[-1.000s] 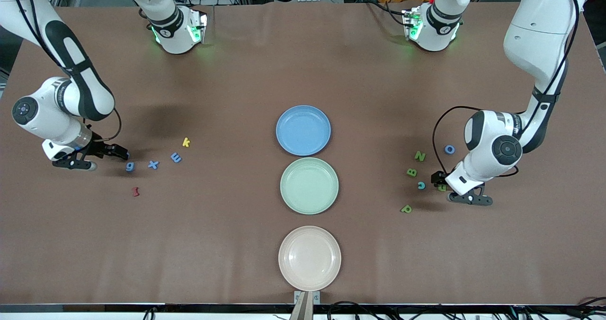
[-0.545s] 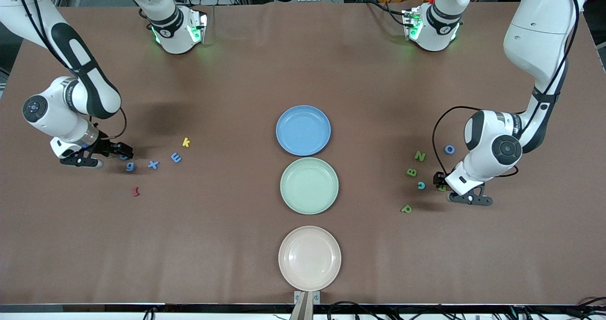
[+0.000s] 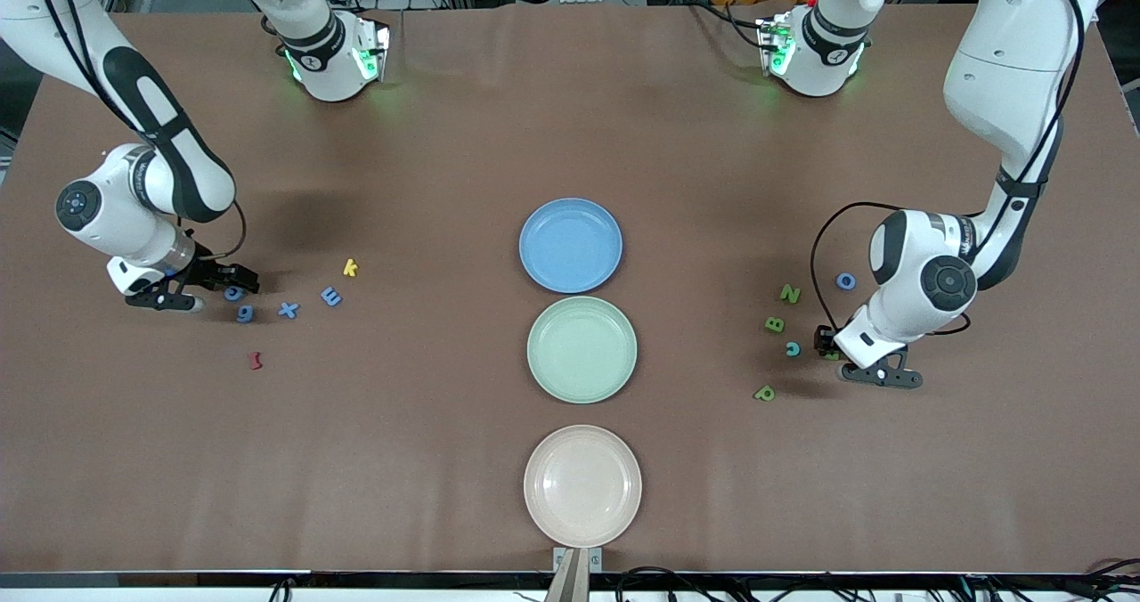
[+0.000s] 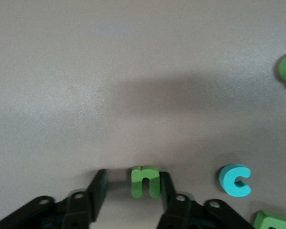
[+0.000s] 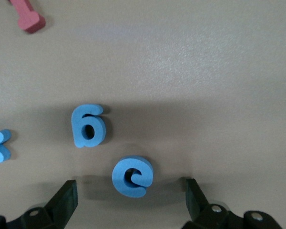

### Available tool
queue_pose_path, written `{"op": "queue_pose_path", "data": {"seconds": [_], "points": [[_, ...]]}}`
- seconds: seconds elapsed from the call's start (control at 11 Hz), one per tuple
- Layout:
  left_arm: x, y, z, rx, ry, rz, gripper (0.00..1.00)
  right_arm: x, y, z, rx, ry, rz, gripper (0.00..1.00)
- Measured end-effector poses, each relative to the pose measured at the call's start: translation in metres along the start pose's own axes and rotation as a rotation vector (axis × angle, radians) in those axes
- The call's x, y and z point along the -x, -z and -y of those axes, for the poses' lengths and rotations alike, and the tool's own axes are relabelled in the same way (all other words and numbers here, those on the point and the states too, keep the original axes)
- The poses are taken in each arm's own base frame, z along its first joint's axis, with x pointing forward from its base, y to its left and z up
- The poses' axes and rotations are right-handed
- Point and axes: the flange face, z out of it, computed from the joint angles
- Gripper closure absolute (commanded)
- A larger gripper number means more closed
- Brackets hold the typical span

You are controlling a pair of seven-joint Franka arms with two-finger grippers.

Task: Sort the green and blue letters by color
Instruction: 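Drop the n on the green plate while the right gripper carries the c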

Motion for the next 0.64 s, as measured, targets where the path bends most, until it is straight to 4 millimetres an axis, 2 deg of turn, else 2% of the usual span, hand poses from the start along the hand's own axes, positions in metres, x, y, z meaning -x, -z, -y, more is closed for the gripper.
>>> {"op": "queue_pose_path", "data": {"seconds": [0.18,0.45,0.64], "points": [[-0.003,0.003,-0.006,0.001,-0.009,-0.007,1.00,0.001,-0.001,0.000,0.000,0.000,0.001,0.18],[-0.007,0.008,-0.010,0.003,-0.014,-0.022,1.00,0.000,0.001,0.000,0.002,-0.001,-0.003,0.20],[-0.017,0.031,-0.040,0.015,-0.057,-0.035,1.00,0.000,0.001,0.002,0.006,-0.001,-0.006,0.36]]}}
